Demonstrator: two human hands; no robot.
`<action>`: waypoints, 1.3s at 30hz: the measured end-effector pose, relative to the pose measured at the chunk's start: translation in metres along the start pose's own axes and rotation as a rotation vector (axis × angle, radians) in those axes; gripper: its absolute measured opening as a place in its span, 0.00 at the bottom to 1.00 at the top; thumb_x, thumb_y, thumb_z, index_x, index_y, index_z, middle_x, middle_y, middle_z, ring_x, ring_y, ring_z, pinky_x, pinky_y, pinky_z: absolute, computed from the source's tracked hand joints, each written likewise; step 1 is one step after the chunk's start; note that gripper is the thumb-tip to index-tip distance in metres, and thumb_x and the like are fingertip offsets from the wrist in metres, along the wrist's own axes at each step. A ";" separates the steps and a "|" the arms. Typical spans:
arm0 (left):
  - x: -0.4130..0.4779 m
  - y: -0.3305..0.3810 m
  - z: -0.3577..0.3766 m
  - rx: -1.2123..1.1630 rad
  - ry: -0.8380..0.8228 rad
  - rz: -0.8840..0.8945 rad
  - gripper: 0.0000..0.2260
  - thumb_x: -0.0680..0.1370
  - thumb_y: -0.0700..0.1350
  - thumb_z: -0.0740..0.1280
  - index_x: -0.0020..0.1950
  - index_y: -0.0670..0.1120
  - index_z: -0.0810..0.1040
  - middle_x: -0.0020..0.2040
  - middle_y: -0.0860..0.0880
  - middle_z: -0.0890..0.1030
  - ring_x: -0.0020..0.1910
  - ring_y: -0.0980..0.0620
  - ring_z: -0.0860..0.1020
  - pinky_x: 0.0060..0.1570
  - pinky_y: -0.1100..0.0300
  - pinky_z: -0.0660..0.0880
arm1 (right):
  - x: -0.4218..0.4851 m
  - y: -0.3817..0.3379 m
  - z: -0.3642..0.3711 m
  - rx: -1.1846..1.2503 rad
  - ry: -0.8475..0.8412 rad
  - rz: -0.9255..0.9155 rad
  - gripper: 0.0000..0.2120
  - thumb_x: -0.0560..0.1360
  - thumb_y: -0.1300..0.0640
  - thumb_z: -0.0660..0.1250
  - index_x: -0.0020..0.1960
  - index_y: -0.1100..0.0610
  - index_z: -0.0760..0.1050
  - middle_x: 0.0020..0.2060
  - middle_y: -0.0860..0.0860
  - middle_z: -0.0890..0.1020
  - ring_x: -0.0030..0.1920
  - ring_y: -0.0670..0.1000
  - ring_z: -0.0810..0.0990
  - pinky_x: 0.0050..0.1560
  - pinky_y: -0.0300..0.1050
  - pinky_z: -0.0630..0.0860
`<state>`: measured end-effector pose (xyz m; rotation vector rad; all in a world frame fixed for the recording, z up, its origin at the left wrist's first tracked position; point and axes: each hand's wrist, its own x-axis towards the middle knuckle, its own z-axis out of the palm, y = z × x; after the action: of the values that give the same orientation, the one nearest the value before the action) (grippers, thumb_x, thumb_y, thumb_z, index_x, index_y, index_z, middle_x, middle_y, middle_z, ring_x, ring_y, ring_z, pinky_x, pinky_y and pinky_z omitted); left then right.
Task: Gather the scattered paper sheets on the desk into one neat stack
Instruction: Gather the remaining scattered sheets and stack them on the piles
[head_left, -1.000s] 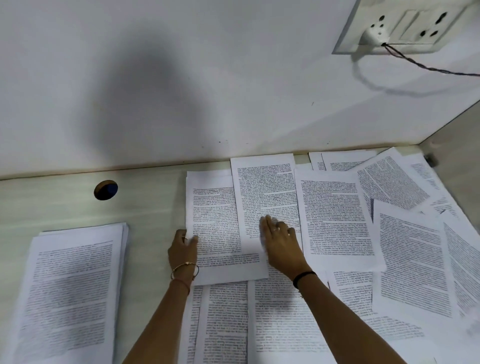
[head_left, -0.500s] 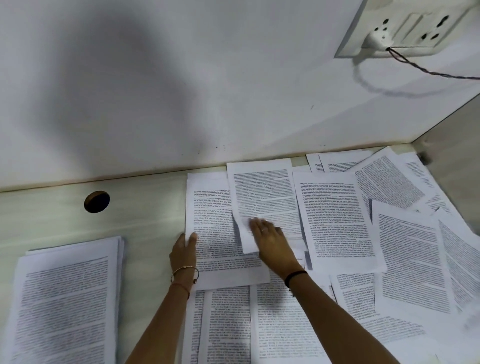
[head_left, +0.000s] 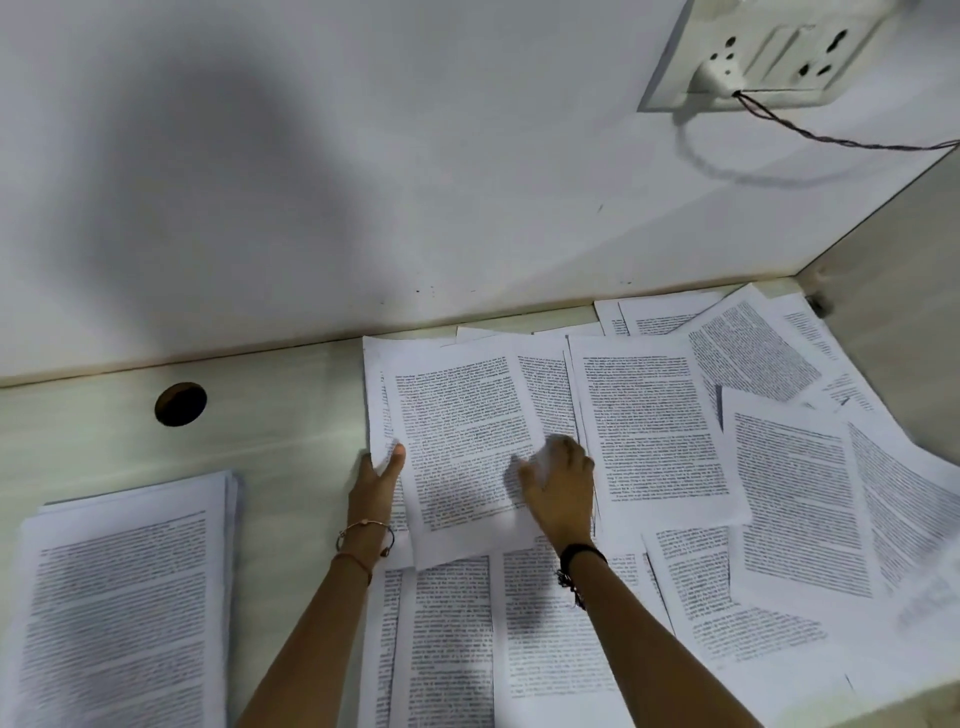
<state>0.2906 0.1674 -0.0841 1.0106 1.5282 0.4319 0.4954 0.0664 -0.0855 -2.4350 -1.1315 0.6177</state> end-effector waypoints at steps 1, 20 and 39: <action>-0.002 0.003 0.002 0.000 -0.028 0.009 0.42 0.63 0.69 0.63 0.71 0.48 0.65 0.65 0.48 0.76 0.66 0.46 0.73 0.69 0.48 0.67 | -0.003 -0.001 0.001 -0.063 -0.082 -0.090 0.23 0.77 0.41 0.58 0.61 0.57 0.70 0.64 0.53 0.70 0.67 0.55 0.66 0.61 0.45 0.66; 0.023 0.018 -0.004 0.014 -0.079 0.039 0.22 0.72 0.42 0.71 0.65 0.42 0.73 0.60 0.44 0.79 0.59 0.44 0.78 0.65 0.48 0.71 | 0.007 0.006 -0.008 0.202 0.089 0.227 0.43 0.74 0.41 0.66 0.78 0.61 0.50 0.76 0.57 0.57 0.76 0.56 0.56 0.75 0.51 0.56; 0.020 0.026 0.001 -0.149 -0.058 -0.046 0.16 0.75 0.36 0.67 0.62 0.36 0.74 0.61 0.39 0.77 0.60 0.40 0.76 0.64 0.48 0.71 | -0.005 -0.024 0.001 0.411 -0.224 -0.123 0.39 0.76 0.33 0.57 0.78 0.46 0.43 0.77 0.40 0.50 0.76 0.42 0.51 0.76 0.46 0.54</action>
<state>0.3024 0.1973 -0.0774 0.8639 1.4422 0.4727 0.4774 0.0775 -0.0736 -1.9711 -1.0992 0.9938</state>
